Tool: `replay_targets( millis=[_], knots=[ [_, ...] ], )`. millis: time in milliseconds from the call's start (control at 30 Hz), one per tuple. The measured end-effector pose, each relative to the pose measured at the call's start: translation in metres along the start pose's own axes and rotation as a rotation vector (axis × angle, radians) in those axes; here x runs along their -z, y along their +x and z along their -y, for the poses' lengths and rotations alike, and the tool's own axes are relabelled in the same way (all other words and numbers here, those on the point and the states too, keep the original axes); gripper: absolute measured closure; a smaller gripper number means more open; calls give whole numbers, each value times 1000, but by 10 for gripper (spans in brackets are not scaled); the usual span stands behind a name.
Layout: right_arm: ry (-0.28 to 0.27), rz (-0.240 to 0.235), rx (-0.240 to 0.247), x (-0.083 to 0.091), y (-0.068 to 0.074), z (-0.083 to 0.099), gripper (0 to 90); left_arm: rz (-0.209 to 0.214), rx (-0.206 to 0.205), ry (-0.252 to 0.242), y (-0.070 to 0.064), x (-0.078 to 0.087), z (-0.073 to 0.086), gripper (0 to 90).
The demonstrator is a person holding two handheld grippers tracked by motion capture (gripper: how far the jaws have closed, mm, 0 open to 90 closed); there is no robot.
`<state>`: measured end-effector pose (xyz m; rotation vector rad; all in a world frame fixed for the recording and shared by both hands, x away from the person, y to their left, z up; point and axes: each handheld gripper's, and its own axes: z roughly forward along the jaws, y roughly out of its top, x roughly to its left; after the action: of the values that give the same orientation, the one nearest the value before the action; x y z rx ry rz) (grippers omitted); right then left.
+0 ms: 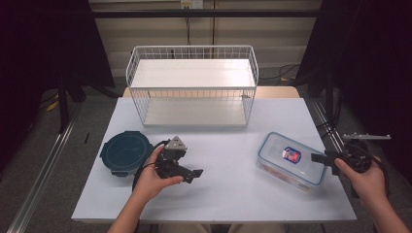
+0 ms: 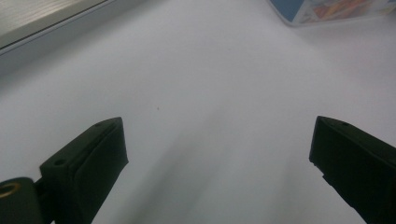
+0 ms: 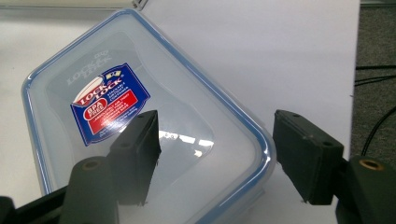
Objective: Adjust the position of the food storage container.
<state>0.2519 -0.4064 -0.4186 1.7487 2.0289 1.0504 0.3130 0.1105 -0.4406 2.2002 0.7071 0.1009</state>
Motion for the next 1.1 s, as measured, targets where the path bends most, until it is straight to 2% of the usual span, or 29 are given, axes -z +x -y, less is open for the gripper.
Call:
replay_targets(
  millis=[233, 400, 467, 600, 700, 833, 900, 967, 1033, 1100],
  knots=[
    [0, -31, 29, -14, 17, -3, 371, 5, 1, -4, 0, -1, 0, 38],
    [-10, -47, 28, -23, 25, -7, 415, 0, 0, 1, -1, -1, 0, 38],
    [-6, -58, 19, -26, 29, -8, 432, 12, 1, -3, -1, -2, 0, 38],
    [-8, -86, 34, -34, 37, -12, 443, 4, 1, -1, -1, -1, -1, 38],
    [-1, -88, 46, -36, 42, -13, 441, 4, 2, -2, 0, -1, 0, 38],
    [-10, -78, 53, -30, 37, -11, 470, 3, 3, 4, 0, 0, 1, 38],
    [-17, -66, 37, -23, 30, -7, 504, 2, 5, 3, 1, 1, 1, 38],
    [-20, -54, 26, -16, 22, -2, 555, 0, 5, 1, 0, 0, 1, 38],
    [-22, -85, -2, -9, 15, 3, 678, -6, 4, 8, -1, -1, 0, 38],
    [-12, -70, 5, -4, 12, 7, 740, -7, 3, 6, -1, -1, 0, 38]
  ],
)
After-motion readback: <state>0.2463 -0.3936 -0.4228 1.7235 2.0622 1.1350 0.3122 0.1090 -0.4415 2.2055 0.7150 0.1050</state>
